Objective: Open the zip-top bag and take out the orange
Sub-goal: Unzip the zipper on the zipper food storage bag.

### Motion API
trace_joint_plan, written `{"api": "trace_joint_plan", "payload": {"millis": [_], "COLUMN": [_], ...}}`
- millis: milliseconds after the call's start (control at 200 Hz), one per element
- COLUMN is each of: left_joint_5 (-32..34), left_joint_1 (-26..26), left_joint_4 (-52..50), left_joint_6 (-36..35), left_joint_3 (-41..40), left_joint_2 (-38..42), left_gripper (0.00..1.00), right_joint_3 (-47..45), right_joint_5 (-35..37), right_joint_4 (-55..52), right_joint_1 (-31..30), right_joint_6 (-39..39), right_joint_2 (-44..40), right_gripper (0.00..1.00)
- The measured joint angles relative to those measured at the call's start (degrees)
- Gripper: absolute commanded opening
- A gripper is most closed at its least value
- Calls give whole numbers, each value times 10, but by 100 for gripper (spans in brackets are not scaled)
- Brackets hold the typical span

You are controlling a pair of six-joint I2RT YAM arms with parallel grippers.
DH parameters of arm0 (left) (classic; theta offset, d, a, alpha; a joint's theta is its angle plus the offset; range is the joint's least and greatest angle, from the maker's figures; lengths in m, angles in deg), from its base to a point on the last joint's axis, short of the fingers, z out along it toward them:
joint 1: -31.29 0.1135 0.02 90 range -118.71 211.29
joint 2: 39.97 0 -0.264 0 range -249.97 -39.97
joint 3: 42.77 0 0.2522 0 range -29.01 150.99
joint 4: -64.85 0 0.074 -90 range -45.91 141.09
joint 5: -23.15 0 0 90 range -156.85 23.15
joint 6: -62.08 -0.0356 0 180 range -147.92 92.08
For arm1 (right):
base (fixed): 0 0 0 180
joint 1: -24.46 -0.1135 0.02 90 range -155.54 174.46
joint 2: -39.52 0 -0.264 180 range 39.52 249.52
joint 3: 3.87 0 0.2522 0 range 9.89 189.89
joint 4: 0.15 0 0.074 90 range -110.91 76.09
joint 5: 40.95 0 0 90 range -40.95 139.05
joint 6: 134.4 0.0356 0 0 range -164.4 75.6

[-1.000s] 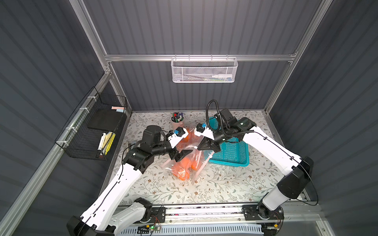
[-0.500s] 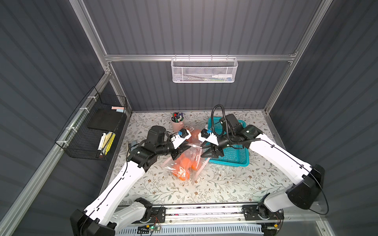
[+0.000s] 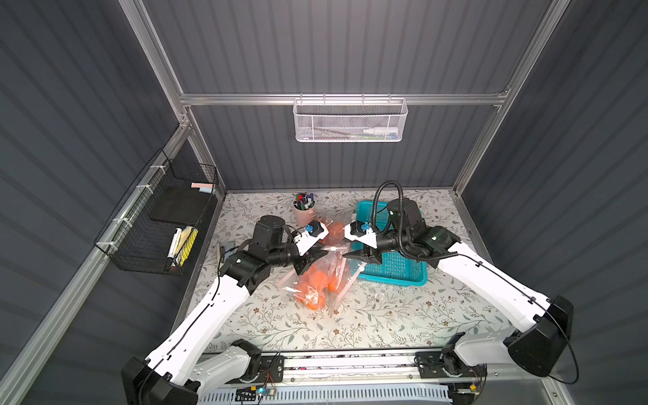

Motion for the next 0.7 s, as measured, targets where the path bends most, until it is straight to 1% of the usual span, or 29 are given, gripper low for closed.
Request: {"api": "trace_joint_plan", "payload": {"millis": [60,115,215,265,270,285,295,310,325,400,440,485,585,700], "left_joint_5": [-2,-2,-2,-2,-3,-3,-3,-3,-4,-2,0,5,13,16], "left_joint_1": [0,0,0,0,0,0,0,0,0,0,0,0,0,0], "left_joint_4": [0,0,0,0,0,0,0,0,0,0,-1,0,6,23], "left_joint_6": [0,1,3,3,4,4,4,2,5,9,7,2,-7,-28], "left_joint_3": [0,0,0,0,0,0,0,0,0,1,3,8,25,43], "left_joint_2": [0,0,0,0,0,0,0,0,0,0,0,0,0,-1], "left_gripper": [25,25,25,27,28,36,45,55,60,70,78,82,84,78], "right_joint_3": [0,0,0,0,0,0,0,0,0,0,0,1,12,24], "right_joint_5": [0,-1,-1,-1,-1,-2,-1,-2,-2,-5,-7,-10,-24,-40], "right_joint_4": [8,14,17,18,18,19,18,18,18,17,18,18,15,12], "right_joint_1": [-1,-2,-5,-7,-7,-7,-7,-7,-7,-8,-8,-8,-8,-8], "right_joint_6": [0,-2,-6,-2,-4,-9,-5,-7,-5,-4,-4,-1,3,5], "right_joint_2": [2,5,11,14,15,15,16,17,18,19,19,20,29,42], "right_gripper": [40,34,21,14,13,12,11,10,8,0,0,0,0,0]}}
